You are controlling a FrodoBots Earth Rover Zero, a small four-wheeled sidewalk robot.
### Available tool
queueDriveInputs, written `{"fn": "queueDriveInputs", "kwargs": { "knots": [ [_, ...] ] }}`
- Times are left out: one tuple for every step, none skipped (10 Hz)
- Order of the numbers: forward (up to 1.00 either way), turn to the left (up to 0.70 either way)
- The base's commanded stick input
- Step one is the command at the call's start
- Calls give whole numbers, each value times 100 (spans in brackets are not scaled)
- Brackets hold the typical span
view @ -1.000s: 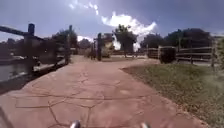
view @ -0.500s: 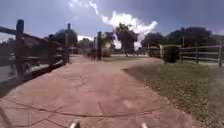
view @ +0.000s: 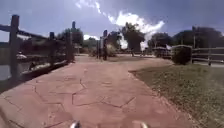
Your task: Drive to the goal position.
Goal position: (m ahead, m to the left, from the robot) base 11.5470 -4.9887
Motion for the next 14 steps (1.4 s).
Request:
{"fn": "queueDriveInputs", "kwargs": {
  "knots": [
    [85, 0],
    [85, 0],
    [85, 0],
    [85, 0],
    [85, 0],
    [85, 0],
    [85, 0],
    [85, 0],
    [85, 0],
    [85, 0],
    [85, 0],
    [85, 0],
    [85, 0],
    [85, 0]
  ]
}}
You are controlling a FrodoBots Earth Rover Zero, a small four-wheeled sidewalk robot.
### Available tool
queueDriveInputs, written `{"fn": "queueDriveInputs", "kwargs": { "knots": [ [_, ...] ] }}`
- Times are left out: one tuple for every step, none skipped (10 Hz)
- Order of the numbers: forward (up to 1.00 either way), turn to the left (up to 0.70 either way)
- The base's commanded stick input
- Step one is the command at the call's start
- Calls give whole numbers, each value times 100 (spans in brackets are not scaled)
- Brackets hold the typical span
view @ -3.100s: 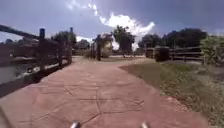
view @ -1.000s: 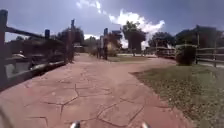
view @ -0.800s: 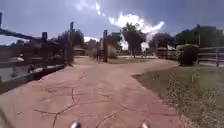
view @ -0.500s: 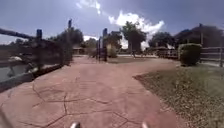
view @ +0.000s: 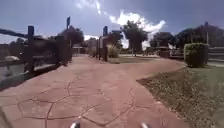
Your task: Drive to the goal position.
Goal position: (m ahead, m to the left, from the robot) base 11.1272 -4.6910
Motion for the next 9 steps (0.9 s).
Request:
{"fn": "queueDriveInputs", "kwargs": {
  "knots": [
    [85, 0],
    [85, 0],
    [85, 0],
    [85, 0],
    [85, 0],
    [85, 0],
    [85, 0],
    [85, 0],
    [85, 0]
  ]
}}
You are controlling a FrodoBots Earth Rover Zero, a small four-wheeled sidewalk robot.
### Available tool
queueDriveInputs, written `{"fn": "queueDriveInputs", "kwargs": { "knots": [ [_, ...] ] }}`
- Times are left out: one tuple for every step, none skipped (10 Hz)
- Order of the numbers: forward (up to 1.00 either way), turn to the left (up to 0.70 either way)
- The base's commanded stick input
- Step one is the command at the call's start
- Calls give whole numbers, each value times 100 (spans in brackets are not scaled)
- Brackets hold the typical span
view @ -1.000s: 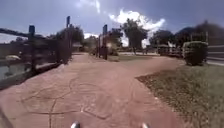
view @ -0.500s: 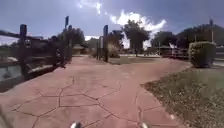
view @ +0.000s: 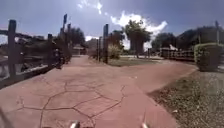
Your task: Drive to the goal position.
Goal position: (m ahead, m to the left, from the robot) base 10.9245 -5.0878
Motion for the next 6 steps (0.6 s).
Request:
{"fn": "queueDriveInputs", "kwargs": {
  "knots": [
    [85, 0],
    [85, 0],
    [85, 0],
    [85, 0],
    [85, 0],
    [85, 0]
  ]
}}
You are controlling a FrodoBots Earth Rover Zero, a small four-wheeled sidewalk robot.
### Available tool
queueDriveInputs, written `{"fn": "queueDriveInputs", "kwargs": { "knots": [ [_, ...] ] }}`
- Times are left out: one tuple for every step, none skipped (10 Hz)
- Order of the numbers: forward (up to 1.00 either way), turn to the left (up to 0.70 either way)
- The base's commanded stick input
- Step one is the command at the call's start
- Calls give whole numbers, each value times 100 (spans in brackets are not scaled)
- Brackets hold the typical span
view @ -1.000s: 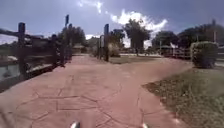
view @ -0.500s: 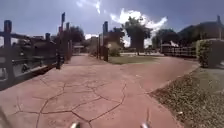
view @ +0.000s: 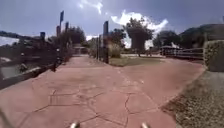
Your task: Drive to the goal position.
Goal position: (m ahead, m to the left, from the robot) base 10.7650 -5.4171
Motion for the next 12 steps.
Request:
{"fn": "queueDriveInputs", "kwargs": {
  "knots": [
    [85, 0],
    [85, 0],
    [85, 0],
    [85, 0],
    [85, 0],
    [85, -1],
    [85, -23],
    [85, -30],
    [85, -34],
    [85, -34],
    [85, -34],
    [85, -34]
  ]
}}
